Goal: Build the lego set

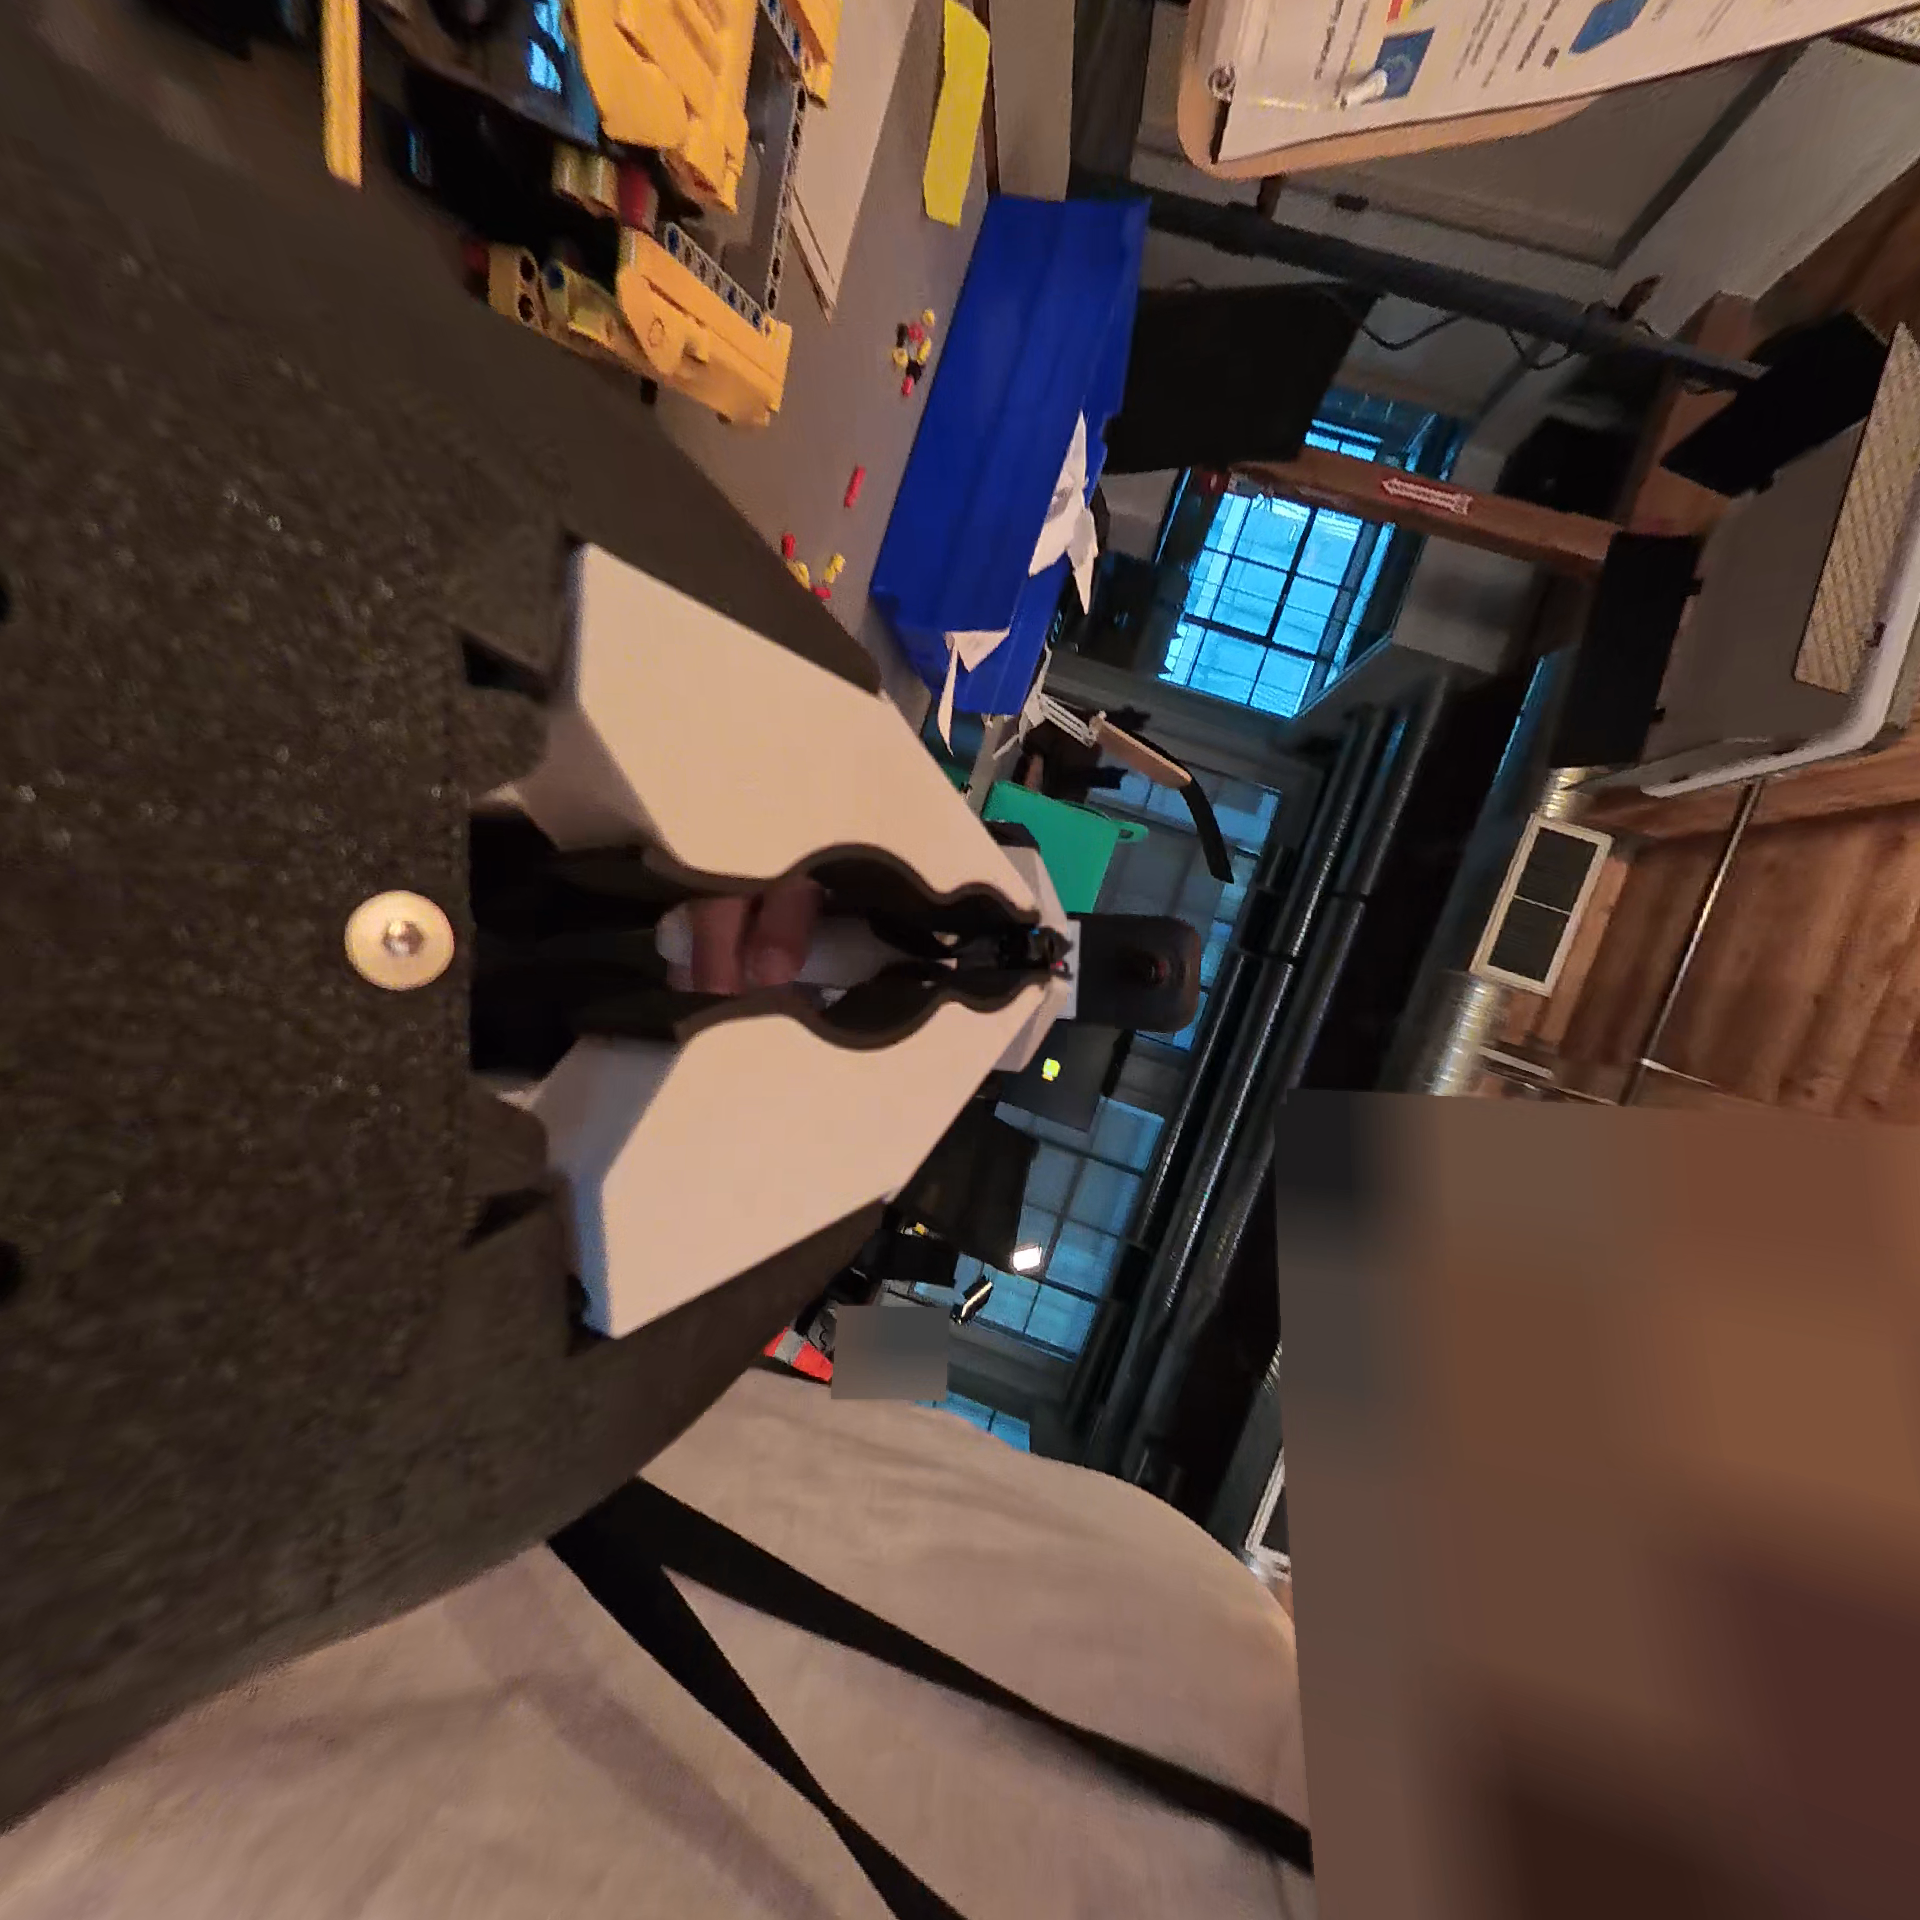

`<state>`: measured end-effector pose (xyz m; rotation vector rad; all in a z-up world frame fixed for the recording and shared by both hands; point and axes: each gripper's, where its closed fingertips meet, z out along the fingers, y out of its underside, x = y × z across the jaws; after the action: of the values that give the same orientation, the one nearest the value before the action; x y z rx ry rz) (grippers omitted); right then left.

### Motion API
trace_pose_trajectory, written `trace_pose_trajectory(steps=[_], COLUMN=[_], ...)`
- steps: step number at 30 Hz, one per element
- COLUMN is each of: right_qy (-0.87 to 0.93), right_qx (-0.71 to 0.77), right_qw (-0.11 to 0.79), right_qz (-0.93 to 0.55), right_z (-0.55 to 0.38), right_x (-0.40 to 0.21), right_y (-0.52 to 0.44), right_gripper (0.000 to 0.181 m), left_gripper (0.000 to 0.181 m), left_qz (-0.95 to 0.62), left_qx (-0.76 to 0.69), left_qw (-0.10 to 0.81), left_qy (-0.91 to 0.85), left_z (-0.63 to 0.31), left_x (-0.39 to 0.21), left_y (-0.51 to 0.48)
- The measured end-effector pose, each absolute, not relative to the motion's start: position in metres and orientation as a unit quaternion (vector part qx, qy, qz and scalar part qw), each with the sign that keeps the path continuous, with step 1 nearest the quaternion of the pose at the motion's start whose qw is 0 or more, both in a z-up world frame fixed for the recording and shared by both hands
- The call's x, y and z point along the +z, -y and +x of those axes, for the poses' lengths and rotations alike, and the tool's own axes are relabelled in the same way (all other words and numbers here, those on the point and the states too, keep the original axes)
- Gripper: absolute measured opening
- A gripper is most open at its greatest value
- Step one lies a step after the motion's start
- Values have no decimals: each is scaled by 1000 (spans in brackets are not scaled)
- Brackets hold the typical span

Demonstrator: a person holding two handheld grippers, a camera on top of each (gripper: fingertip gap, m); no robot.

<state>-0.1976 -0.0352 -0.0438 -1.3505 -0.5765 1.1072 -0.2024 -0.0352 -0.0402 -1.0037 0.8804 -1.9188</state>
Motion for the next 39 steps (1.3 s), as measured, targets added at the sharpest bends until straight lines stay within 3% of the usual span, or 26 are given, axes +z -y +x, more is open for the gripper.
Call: trace_pose_trajectory(steps=[21,29,35,37,39], right_qy=[284,363,357,345,381], right_qx=[456,337,344,341,229], right_qw=[592,615,565,484,361], right_qz=[-601,-614,-660,-729,-820], right_z=[-205,-200,-184,-162,-126], right_x=[-50,-58,-71,-102,-163], right_y=[37,37,37,38,47], right_gripper=[2,3,3,3,3], left_gripper=[6,6,6,7,7], left_qz=[-399,-406,-453,-485,-486], left_qx=[-777,-839,-798,-769,-759], left_qw=[341,204,224,263,291], left_qy=[-347,-298,-327,-323,-322], left_z=[-202,-197,-187,-185,-189], left_x=[-47,-54,-70,-77,-74], left_y=[41,41,38,25,18])
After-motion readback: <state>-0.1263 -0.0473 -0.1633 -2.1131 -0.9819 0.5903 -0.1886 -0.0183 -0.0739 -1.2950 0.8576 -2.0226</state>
